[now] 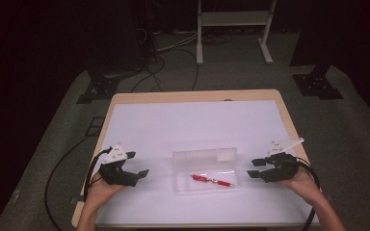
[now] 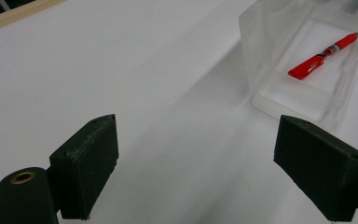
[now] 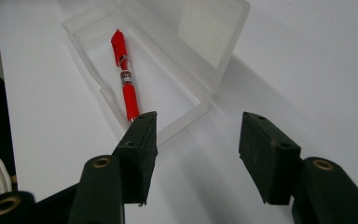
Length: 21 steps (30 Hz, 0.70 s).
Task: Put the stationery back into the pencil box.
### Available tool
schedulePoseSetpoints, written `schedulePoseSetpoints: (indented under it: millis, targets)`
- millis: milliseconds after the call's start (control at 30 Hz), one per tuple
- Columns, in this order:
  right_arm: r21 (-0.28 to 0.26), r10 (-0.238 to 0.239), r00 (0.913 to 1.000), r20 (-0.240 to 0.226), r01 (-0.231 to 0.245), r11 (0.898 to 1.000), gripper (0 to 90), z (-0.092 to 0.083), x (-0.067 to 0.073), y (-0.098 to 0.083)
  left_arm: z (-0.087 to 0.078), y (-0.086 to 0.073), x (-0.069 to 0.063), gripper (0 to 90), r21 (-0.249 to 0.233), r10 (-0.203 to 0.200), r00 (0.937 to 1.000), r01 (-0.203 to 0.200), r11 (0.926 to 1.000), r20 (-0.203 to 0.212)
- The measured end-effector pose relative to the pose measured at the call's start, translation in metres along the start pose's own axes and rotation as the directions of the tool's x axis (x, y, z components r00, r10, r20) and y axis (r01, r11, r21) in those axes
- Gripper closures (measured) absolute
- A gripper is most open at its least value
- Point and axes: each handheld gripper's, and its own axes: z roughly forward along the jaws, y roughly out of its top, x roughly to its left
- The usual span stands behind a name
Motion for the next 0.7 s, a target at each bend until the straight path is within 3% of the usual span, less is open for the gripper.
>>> schedulePoseSetpoints:
  millis: [700]
  targets:
    - [0.002,0.06,0.9971,0.047,-0.06,0.998,39.7,-0.015,-0.006,-0.025,0.001,0.0,-0.001,12.9,0.001,0.0,1.0,0.0,1.0,0.003]
